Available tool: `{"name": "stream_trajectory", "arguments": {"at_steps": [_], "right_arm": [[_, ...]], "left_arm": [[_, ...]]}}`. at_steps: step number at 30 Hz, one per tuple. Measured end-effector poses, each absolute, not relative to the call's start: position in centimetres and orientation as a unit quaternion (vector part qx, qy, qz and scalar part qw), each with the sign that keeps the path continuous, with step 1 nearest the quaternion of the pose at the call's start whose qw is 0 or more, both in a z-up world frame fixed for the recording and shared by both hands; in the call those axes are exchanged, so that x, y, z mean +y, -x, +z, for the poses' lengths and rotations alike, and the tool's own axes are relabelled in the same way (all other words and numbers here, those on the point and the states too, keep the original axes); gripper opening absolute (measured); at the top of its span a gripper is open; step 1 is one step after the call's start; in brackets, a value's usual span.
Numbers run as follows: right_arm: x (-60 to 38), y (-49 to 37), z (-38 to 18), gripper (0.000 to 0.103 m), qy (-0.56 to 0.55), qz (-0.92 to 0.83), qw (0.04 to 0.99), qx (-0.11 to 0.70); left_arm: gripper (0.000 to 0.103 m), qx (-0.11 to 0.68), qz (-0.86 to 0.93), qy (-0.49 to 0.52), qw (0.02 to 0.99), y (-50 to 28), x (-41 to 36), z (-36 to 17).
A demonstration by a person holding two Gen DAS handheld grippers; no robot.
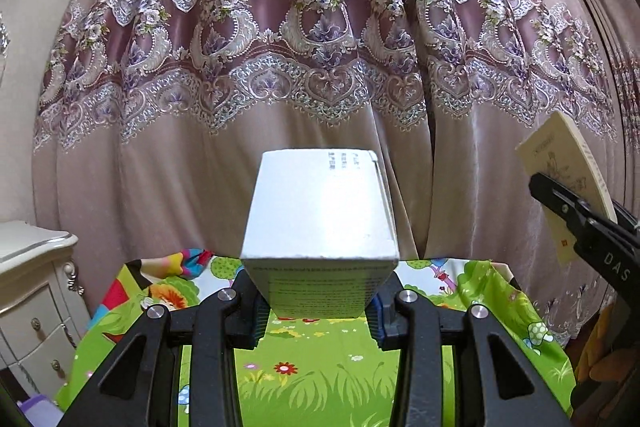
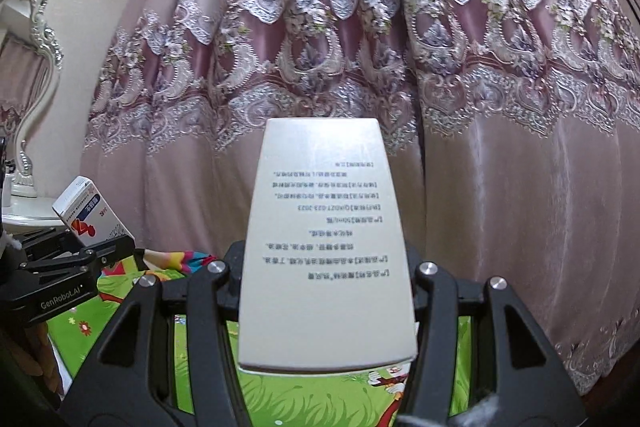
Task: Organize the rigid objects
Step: 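Carry both boxes to the storage box and open both tools inside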
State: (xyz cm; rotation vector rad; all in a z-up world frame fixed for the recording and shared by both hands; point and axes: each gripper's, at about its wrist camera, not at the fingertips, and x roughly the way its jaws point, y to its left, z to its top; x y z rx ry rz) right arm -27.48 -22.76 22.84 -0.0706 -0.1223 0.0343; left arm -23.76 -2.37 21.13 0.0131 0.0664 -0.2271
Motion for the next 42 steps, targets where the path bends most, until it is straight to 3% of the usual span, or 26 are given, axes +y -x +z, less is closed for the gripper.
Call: {"name": "stream_trajectory", "arguments": {"at_steps": [20,42], "right_arm": [[-14.1,28.4,22.1,0.055,0.074,0.180,0.981,-0.009],[-2.5,30.4,19.5,0.055,0.161,0.332,0.929,0.020]], "left_arm": [[0.040,0.119,-0.056,0.005,0.991,27.7,5.1,17.4],[0.040,0.151,0.058,0.062,0.985,32.2,15.4,14.0]]}}
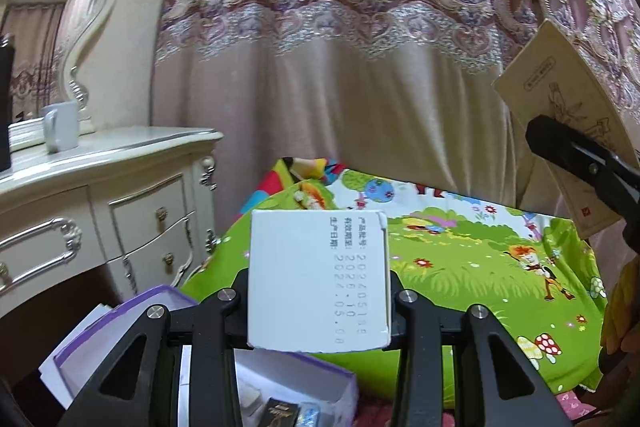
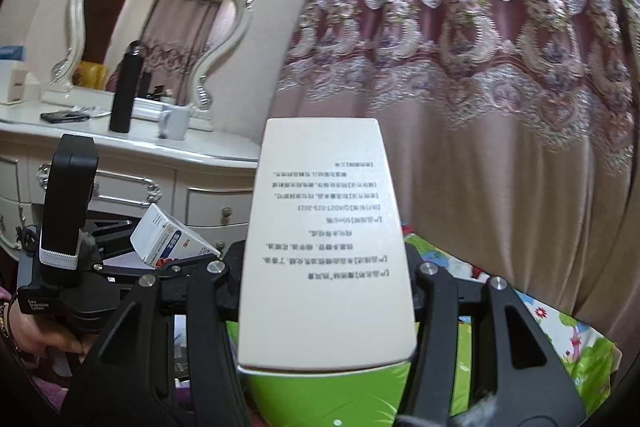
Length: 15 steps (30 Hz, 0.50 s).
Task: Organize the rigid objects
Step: 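Carry both boxes to the storage box and open both tools inside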
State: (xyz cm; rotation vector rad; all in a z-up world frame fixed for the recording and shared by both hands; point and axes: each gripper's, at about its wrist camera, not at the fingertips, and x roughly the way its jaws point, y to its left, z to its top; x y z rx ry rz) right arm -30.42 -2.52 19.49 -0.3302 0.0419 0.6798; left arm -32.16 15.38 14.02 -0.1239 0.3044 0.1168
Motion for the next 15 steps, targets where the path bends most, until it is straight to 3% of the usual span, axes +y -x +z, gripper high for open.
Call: {"name": "stream_trajectory", "arguments": {"at_steps": [15], "right_arm": [[7.2,29.7,15.0,0.055,0.237,0.443,0.859,0.101]], "left_arm": [[0.040,0.205,0.154,0.123,0.959,35.0,22.9,9.1]]}}
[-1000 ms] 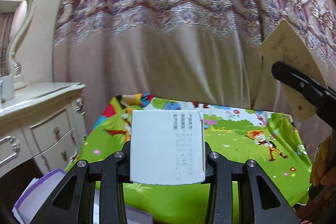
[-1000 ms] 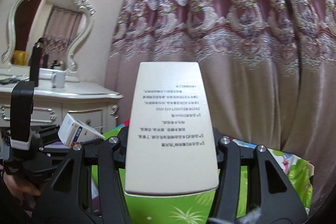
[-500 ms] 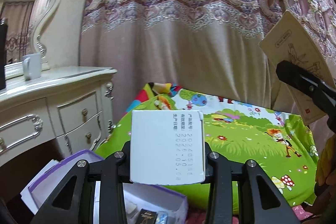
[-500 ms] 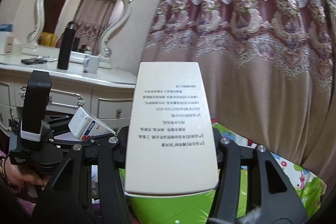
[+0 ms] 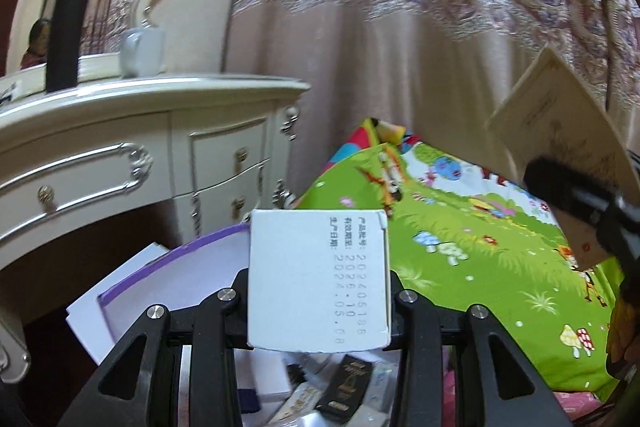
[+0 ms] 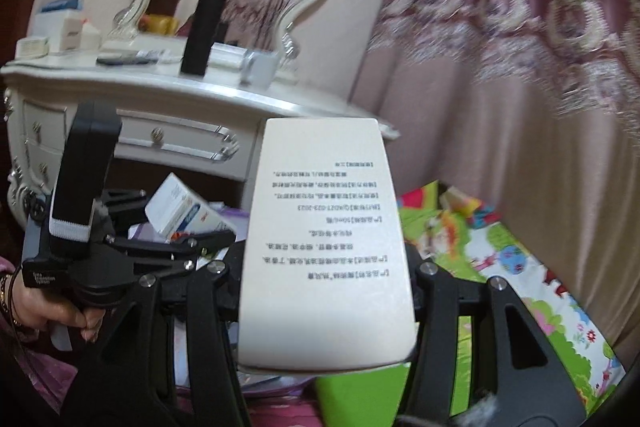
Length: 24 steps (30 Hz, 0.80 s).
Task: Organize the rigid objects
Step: 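Carry both boxes to the storage box and open both tools inside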
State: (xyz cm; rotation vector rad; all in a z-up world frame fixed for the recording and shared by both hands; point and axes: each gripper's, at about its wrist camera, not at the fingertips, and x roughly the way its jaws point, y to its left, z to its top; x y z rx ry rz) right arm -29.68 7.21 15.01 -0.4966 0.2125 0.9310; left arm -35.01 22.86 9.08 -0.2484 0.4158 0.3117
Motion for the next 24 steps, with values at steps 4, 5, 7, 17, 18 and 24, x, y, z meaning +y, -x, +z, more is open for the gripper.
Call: {"name": "stream_trajectory", "arguments": {"at_steps": [4,5,7,17,18,24], "right_arm": [[9.7,28.6,13.3,0.055,0.249,0.466,0.835,0.156],[10.2,28.4,12.9,0.055,0.250,0.470,0.830,0.167],[11.4,27.8,11.8,0.055,0.255,0.481,0.816,0.197],[15.9,26.2,6.2,0.056,0.300,0.504,0.751,0.304],[16.2,26.1,5.6,0.056,0.305,0.509,0.741,0.314],[15.7,26.2,4.8,0.088,0.311,0.499,0.743,0.321]], "left_arm": [[0.040,0.214,0.171,0.140,0.952,35.3,24.4,8.2],[0.040,0.215,0.174,0.144,0.950,35.3,24.7,8.0],[0.040,0.219,0.181,0.152,0.947,35.5,25.3,7.7],[0.043,0.262,0.226,0.183,0.920,35.1,27.7,5.7],[0.048,0.261,0.227,0.180,0.921,35.1,27.8,5.6],[0.103,0.244,0.248,0.164,0.923,35.8,28.0,6.8]]}}
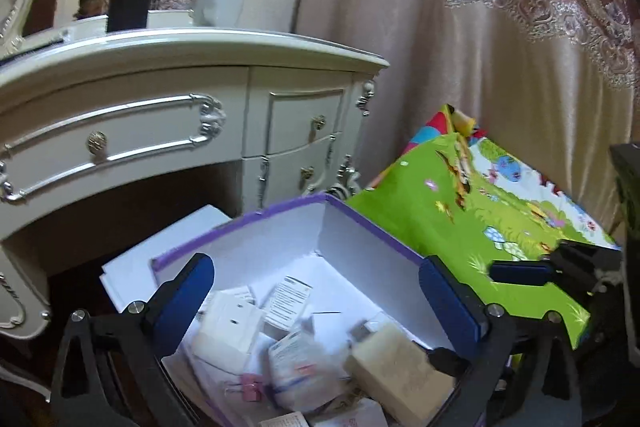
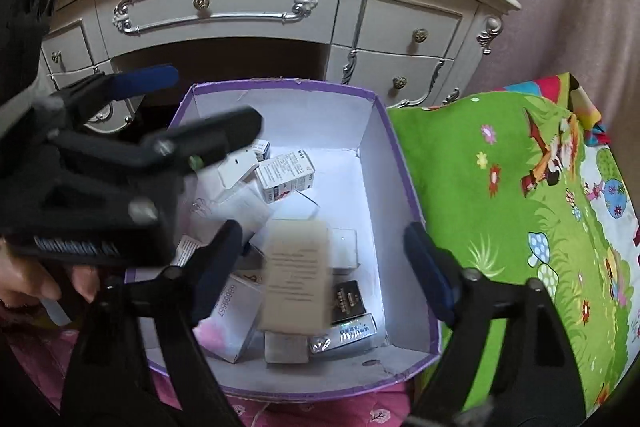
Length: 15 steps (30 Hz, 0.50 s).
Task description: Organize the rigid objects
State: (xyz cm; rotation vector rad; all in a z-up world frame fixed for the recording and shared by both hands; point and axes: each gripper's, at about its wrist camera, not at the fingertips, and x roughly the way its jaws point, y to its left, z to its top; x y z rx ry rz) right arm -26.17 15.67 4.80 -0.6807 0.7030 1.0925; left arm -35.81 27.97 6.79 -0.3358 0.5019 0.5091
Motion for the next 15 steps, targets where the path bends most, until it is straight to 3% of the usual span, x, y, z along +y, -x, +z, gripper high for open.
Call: {"name": "stream_trajectory", "arguments": {"at_steps": [10,15], "right_arm": [[13.4,24.4,6.4,0.091,0.296,0.469,0.751,0.358],[12.2,24.6,7.6,0.092,0.311,0.464,0.752,0.350]], "left_arm": [[0.103,0.250,0.340,0.054,0.905,36.1,26.3,10.5],[0.103,0.291,0.317,0.055,0.901,36.0,25.4,11.5]]}}
